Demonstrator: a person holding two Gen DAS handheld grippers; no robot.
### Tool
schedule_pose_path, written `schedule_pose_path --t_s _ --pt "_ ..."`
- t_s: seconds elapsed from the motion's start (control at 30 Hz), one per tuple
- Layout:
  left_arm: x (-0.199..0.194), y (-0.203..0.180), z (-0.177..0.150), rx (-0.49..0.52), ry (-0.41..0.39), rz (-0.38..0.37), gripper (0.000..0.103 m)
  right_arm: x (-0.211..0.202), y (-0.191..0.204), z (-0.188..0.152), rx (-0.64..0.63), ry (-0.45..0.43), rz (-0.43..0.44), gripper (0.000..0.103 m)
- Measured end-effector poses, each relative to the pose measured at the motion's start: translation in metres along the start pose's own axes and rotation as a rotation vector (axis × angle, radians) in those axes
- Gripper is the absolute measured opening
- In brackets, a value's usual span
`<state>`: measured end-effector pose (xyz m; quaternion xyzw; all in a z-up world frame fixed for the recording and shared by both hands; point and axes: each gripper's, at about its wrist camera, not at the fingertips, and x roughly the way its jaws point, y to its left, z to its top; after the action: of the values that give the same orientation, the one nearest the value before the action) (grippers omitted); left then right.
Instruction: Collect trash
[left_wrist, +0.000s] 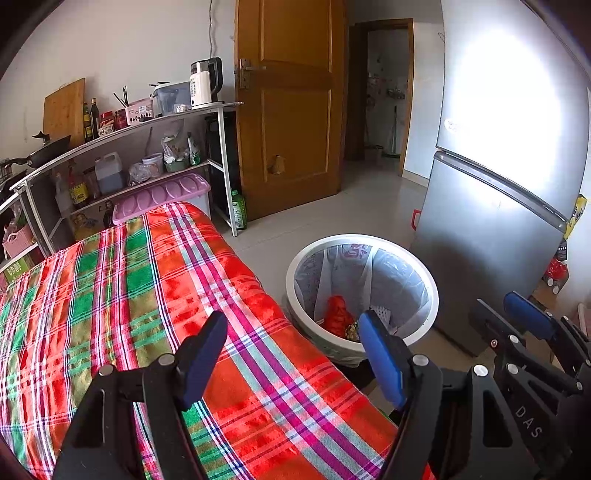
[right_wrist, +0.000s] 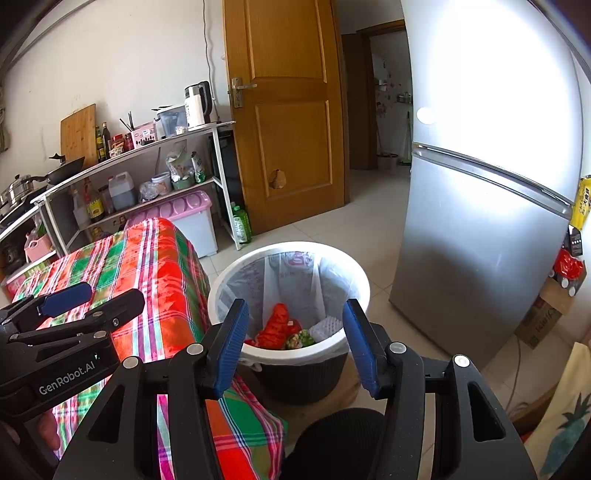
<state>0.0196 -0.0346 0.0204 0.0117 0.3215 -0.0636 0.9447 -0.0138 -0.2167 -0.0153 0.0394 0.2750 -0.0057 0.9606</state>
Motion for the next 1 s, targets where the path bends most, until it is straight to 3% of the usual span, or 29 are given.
schedule_pose_path --t_s 1.0 --pt "0.0038 0.0044 -0.0038 -0.014 0.002 -0.017 0.076 -0.0010 0.0003 0.0000 0.000 0.003 0.000 0.054"
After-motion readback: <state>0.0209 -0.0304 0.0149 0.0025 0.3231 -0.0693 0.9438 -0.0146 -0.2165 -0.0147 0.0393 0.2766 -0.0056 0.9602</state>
